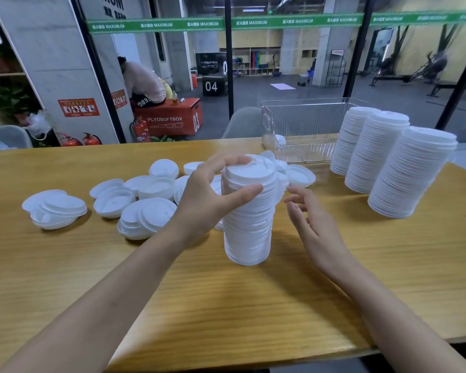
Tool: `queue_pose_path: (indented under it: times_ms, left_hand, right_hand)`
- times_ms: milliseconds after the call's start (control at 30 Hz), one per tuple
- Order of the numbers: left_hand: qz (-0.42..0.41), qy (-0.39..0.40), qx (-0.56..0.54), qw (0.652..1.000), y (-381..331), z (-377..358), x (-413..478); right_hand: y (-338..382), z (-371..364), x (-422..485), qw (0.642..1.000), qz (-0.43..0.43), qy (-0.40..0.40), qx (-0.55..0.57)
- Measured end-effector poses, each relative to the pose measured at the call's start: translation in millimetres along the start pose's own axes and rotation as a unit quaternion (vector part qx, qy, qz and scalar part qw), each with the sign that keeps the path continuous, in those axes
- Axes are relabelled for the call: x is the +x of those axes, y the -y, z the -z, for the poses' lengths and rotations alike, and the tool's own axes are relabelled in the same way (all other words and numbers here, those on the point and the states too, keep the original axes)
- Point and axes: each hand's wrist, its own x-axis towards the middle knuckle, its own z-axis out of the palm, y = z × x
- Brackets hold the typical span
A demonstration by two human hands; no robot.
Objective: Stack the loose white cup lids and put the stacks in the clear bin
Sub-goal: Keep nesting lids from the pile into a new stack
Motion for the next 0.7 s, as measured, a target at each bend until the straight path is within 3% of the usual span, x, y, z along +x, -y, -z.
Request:
queue_pose_path:
  times_ms: [267, 467, 700]
  left_hand:
    - [0.006, -0.001, 0.026, 1.0, 8, 11, -1]
    - [-0.033, -0.044, 0.201, 0.978, 42, 62, -23]
    - [0.027, -0.059, 0.325, 0.943, 99, 92, -60]
  right_hand:
    - [6, 0, -2, 1.0, 0.003, 0.004, 0.006]
    - [7, -3, -7, 1.0, 0.008, -0.016, 0.017]
    - [6, -10, -10, 1.0, 0.007, -0.004, 0.021]
